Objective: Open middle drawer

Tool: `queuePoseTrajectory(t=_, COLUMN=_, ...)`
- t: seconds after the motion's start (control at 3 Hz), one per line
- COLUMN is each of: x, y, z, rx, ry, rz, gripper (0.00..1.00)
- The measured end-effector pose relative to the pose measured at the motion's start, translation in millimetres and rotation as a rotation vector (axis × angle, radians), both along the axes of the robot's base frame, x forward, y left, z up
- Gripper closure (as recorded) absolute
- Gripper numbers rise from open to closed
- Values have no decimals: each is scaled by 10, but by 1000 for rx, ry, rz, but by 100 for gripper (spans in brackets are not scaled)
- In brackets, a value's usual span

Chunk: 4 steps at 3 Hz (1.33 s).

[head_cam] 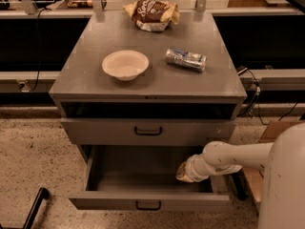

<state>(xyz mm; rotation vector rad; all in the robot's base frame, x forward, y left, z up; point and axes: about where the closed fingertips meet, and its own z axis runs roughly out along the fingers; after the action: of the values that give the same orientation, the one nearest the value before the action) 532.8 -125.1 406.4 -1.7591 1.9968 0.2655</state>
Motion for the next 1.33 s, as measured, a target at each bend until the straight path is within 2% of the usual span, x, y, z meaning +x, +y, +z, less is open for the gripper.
queuePoseTrajectory(t=0.33, x=-98, y=86, z=-104, rx=37, ry=60, rz=35, gripper=100)
queuePoseTrajectory(t=0.67, x=-326, y=150, z=-156, rx=63, ry=143, rz=81, gripper=100)
queuePoseTrajectory(t=1.33, x=-777, y=98, z=16, rx=43, ry=245, rz=154, gripper=100)
